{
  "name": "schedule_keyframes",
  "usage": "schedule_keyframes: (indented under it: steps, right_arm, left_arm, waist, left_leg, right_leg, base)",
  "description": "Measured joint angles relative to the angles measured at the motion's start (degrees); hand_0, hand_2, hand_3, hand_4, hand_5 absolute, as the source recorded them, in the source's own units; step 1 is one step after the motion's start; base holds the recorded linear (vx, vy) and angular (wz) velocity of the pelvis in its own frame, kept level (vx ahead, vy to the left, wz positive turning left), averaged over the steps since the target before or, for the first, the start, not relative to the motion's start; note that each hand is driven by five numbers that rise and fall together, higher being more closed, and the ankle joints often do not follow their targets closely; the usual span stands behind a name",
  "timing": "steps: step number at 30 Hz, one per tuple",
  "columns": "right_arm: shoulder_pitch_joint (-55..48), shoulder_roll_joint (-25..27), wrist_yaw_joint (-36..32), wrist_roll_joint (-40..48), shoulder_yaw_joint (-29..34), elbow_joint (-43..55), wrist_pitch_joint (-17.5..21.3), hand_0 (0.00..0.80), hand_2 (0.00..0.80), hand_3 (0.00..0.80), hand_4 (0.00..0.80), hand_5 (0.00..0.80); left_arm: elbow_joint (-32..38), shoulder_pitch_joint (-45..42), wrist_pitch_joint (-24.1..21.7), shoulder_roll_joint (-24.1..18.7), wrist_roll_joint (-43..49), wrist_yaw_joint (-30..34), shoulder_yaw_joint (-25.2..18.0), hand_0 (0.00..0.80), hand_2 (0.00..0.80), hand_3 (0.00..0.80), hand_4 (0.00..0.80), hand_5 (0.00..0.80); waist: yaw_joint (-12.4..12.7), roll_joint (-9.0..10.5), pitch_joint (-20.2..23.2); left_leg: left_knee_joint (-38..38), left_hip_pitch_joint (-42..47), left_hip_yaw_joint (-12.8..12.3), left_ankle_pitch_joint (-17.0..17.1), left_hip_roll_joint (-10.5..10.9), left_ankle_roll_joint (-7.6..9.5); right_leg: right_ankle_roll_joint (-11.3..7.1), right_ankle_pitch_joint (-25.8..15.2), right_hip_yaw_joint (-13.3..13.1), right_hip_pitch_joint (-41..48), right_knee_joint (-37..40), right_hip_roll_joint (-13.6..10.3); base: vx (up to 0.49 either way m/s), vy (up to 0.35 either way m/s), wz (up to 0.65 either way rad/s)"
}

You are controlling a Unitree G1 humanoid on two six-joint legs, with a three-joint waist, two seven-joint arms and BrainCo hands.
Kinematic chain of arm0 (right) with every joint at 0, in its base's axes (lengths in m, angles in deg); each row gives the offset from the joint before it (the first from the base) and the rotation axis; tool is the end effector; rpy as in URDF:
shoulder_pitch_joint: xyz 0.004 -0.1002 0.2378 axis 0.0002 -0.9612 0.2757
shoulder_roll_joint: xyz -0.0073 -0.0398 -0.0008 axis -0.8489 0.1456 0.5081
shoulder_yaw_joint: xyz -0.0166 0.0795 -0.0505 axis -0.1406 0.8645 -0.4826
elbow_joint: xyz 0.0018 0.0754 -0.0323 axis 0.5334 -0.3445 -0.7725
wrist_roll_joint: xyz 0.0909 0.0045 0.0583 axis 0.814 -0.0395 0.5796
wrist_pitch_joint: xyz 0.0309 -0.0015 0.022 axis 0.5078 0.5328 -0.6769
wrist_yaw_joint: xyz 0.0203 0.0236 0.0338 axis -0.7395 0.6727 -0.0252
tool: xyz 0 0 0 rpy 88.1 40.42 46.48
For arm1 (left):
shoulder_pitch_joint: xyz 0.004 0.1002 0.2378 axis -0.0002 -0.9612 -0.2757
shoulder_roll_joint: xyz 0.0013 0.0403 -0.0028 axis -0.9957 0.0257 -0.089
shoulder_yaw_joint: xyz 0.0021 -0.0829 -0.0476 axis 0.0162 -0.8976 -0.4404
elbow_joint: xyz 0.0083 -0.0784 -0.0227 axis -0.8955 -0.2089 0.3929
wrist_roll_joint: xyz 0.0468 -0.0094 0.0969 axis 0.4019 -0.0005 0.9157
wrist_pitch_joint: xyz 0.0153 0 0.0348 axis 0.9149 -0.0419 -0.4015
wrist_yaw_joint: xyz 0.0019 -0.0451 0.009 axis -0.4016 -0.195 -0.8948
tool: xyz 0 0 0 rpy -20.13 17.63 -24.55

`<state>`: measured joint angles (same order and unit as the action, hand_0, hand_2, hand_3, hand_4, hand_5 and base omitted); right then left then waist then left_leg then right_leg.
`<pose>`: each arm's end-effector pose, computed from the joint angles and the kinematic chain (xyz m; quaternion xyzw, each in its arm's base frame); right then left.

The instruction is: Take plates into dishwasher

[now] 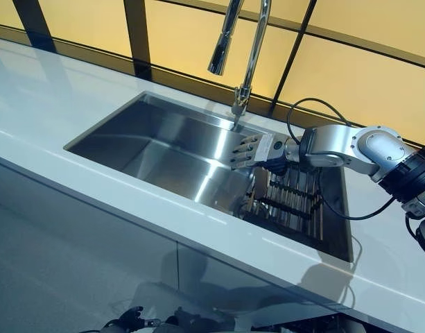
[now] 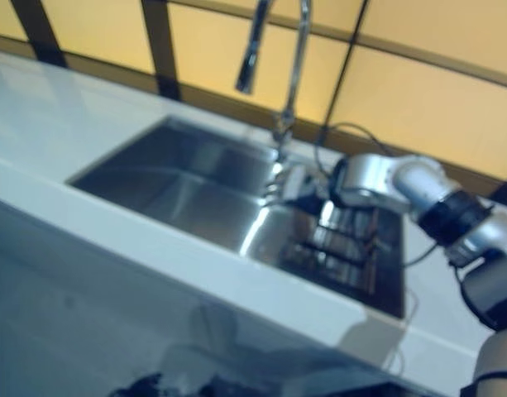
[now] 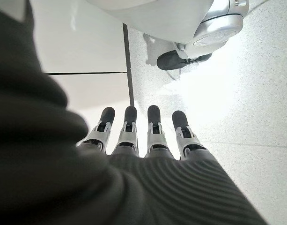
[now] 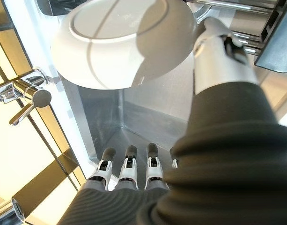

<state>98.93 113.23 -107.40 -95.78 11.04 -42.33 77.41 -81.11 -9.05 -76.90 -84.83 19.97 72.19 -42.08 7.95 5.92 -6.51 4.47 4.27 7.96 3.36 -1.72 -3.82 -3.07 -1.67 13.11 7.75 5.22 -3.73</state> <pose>0.3054 -0.1543 0.2375 -0.8363 -0.2452 0.3812 0.3083 0.0850 0.2448 -0.1000 0.2434 0.5392 -0.0801 0.8023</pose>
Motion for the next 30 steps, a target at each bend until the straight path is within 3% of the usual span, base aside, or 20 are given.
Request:
schedule_keyframes:
  steps: [30]
  right_arm:
    - [-1.1,-0.1,3.0,-8.9,0.0,-1.4,-2.0,0.0,0.0,0.0,0.0,0.0]
  left_arm:
    - [-0.2,1.1,-1.0,-0.7,0.0,-0.7,0.0,0.0,0.0,0.0,0.0,0.0]
  waist:
    - [1.1,1.77,-1.1]
  left_leg:
    - [-0.3,-1.0,0.0,0.0,0.0,-0.02]
  right_leg:
    - [0.01,0.0,0.1,-0.7,0.0,0.1]
  base:
    - [0.0,0.0,0.0]
